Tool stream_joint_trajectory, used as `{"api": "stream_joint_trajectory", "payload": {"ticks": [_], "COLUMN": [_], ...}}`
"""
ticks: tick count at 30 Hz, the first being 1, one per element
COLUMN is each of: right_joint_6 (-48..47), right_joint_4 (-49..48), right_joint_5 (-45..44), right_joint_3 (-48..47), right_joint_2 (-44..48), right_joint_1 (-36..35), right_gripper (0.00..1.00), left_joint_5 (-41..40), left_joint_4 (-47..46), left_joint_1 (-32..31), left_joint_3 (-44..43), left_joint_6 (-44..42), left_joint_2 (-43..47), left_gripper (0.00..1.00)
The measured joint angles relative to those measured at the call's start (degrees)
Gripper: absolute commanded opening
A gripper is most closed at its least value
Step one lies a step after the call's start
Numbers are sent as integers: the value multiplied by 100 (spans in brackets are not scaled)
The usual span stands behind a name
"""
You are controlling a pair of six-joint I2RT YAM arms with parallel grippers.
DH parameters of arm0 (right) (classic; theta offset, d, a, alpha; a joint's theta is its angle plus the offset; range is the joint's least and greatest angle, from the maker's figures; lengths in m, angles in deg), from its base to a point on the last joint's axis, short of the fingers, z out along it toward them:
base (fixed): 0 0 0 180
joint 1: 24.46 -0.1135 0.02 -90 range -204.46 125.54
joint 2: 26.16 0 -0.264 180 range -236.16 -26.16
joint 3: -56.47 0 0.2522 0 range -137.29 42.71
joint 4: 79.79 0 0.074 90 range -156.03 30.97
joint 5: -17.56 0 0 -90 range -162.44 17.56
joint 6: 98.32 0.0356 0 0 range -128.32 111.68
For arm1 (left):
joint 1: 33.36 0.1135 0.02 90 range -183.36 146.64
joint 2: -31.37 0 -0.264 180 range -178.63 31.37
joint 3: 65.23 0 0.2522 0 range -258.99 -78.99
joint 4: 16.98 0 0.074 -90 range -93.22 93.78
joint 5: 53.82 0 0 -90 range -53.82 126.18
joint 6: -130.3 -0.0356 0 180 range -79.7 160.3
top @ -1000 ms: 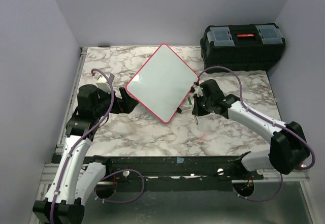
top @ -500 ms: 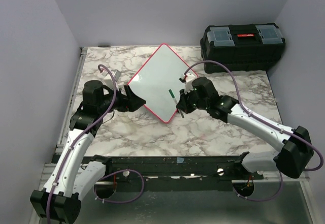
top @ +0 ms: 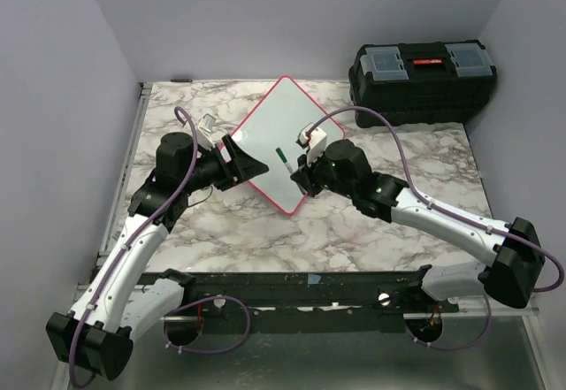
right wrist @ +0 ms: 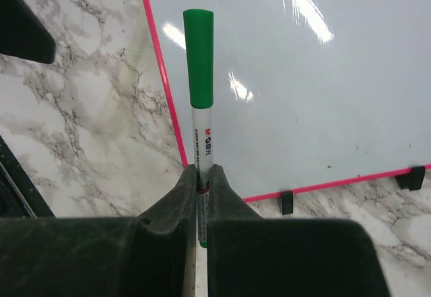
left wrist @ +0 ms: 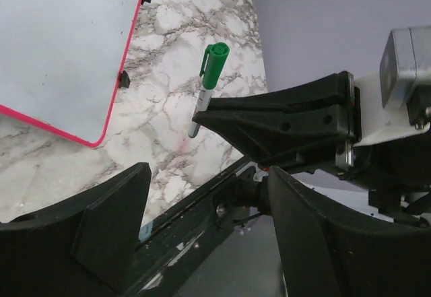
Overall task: Write a sentence on the whiteboard
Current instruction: Pass from the right arm to the left
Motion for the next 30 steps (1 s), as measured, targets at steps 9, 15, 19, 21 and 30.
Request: {"api": "stream_joint_trajectory", "payload": {"ticks": [9,15,19,21,30], "right_joint_6": [-1029,-1749,-2135,-2267,-2647], "right_joint_4": [-505,-671,-671,-669,-675], "right_joint_5": [-511,-1075,-1484,-1613,-2090], "right_joint_3": [4,4,-24,-26,-238], "right_joint_2": [101,144,-37,-125,-210], "right_joint_1": [-389,-726,-951,-1021,-1360], "right_gripper": [1,1,1,1,1], "left_joint_5": [-175,-337,-481,-553,-789], "left_joint_4": [-267,-435,-439,-435,-448], "left_joint_1": [-66,-127,-170,-181,-190], "left_joint_3": [0,0,-2,-4,-7], "left_joint_6": [1180,1628,1725,1733,1733], "left_joint_2": [-223,-260,-269,-269,-376], "left_gripper": [73,73,72,71,58]}}
